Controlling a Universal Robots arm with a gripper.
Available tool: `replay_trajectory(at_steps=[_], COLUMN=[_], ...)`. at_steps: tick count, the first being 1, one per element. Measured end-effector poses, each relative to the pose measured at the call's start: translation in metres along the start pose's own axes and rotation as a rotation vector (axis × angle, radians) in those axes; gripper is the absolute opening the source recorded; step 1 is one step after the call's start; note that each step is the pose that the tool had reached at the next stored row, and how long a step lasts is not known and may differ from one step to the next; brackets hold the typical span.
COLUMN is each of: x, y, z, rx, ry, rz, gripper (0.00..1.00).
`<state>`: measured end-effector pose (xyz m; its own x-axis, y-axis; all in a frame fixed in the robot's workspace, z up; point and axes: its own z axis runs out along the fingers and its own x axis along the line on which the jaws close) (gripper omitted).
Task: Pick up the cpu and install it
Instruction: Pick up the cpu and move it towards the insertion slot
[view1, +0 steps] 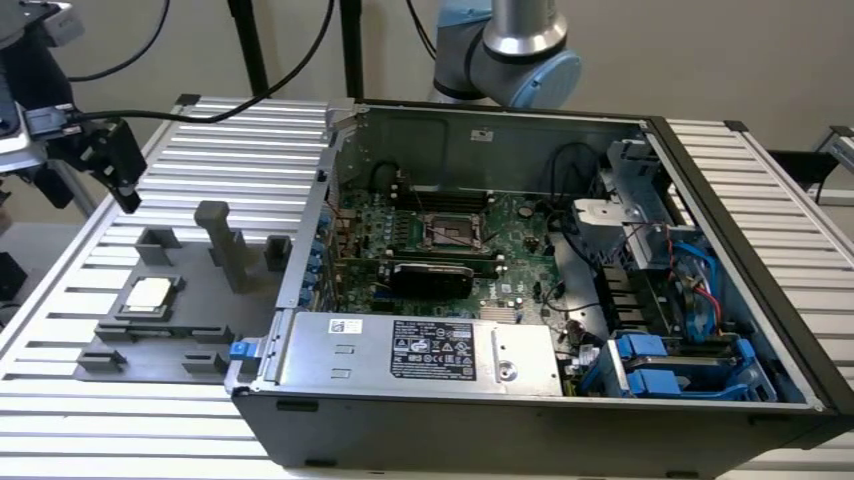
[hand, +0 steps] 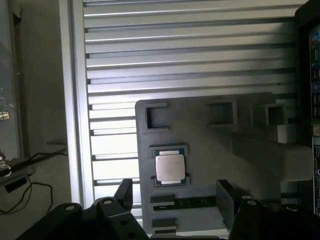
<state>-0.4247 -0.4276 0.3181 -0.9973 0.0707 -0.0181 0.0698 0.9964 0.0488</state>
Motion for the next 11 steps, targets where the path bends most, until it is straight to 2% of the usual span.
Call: replay_trajectory(at_steps=[6, 11], x=[0.000, -0.001], y=[-0.0032, -0.0091], z=[0.0108, 0.0196], rx=[-0.0001, 0.0001], ry=[0.0000, 0.0001], rz=[0.000, 0.000], gripper=[0.77, 0.77])
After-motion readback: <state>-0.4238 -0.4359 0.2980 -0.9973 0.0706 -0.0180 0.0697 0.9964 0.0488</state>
